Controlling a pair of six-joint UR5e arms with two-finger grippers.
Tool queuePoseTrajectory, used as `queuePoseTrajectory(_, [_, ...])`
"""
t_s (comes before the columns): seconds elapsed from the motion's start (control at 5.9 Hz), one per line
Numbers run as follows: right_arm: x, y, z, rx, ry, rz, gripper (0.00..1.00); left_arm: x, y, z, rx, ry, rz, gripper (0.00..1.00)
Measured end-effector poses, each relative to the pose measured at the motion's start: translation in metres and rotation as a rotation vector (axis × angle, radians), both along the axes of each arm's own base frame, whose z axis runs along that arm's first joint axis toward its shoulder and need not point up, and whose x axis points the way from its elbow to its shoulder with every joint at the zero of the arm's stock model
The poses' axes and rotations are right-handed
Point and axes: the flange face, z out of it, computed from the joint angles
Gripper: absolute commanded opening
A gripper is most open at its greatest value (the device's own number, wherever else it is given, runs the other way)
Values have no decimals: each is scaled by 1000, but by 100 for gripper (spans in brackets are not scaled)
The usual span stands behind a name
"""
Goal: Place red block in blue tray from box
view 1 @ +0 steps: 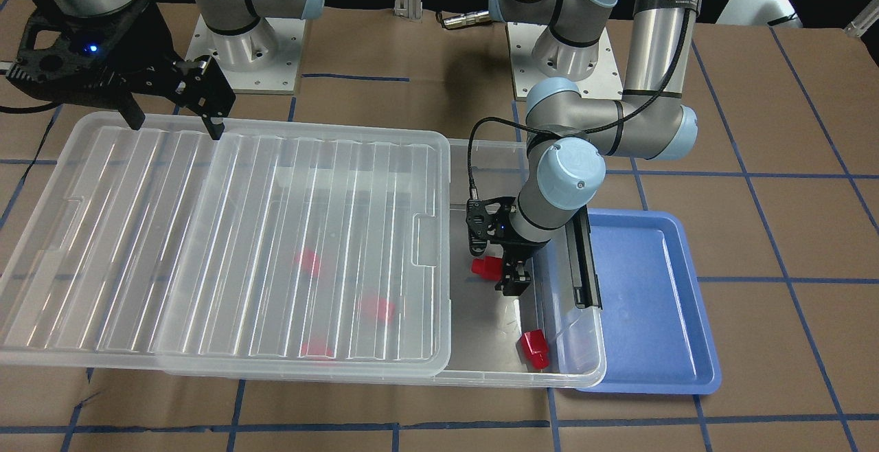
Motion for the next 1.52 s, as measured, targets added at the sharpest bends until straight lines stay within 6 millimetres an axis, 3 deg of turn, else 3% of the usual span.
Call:
queuePoseTrajectory(0.85, [2, -1, -2, -5, -3, -4, 100, -1, -4, -6, -20, 50, -43, 4])
queuePoseTrajectory(1.19, [3, 0, -3, -3, -2, 3, 100, 7, -9, 21, -63, 48, -24, 3])
queuePoseTrajectory(1.52, [3, -1, -4, -1, -2, 5, 100, 11, -9, 71, -84, 48, 8, 1])
